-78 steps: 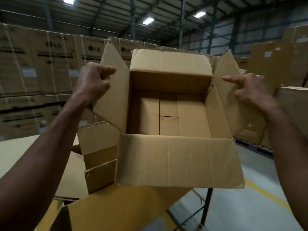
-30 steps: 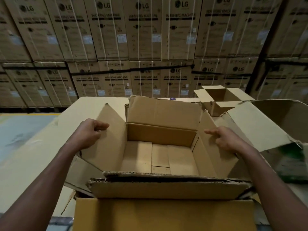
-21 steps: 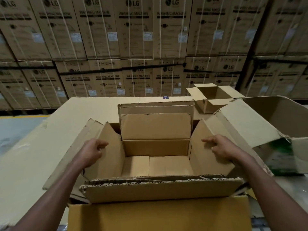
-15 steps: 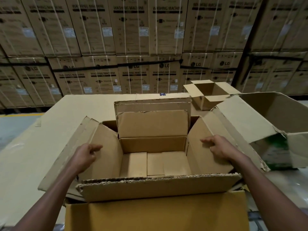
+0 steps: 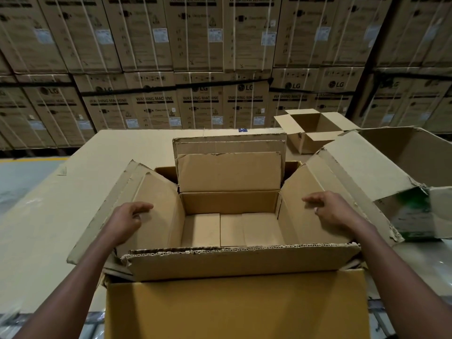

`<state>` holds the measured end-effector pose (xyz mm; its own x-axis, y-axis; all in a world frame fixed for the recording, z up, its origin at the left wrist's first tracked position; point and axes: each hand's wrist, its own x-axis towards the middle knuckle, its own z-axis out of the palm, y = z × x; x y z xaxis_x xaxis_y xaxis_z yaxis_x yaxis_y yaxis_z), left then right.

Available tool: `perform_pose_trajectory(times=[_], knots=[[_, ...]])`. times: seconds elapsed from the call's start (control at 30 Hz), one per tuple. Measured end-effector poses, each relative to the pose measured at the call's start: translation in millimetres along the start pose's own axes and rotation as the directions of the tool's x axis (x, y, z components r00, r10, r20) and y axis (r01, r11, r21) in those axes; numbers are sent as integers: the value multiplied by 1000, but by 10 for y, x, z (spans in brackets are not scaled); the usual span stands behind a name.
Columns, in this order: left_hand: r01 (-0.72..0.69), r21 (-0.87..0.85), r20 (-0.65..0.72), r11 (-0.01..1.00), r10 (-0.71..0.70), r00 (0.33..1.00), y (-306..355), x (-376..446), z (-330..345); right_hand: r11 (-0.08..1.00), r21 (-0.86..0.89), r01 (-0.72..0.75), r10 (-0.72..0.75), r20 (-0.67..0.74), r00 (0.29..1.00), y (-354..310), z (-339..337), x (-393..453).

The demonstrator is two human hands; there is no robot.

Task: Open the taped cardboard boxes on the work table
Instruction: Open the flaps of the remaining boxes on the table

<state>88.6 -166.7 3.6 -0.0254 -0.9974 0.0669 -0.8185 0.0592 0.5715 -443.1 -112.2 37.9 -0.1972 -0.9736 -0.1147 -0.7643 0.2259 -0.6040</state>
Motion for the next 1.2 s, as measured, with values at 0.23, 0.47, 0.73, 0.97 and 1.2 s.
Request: perform_pose_trajectory(times=[0.23, 0.47, 0.73, 0.97, 1.2], knots=[[20, 210, -74, 977, -4, 997, 62, -41, 49, 989, -143, 41, -54, -89, 995, 39, 28, 98], [6, 214, -122, 977, 21, 992, 156, -164, -132, 938, -339, -80, 21, -173, 985, -13, -125, -39], [-301, -134, -132, 944, 284, 950, 1072, -310, -593, 993, 108, 55, -13, -352, 936, -446, -492, -698], [-498, -255, -98, 829, 490, 866, 2047, -465, -434, 913, 358, 195, 13, -503, 864, -114, -527, -1459], [-581, -399, 16, 709, 639, 769, 3191, -754, 273, 848, 483, 217, 136, -594, 793, 611, -558, -2078]])
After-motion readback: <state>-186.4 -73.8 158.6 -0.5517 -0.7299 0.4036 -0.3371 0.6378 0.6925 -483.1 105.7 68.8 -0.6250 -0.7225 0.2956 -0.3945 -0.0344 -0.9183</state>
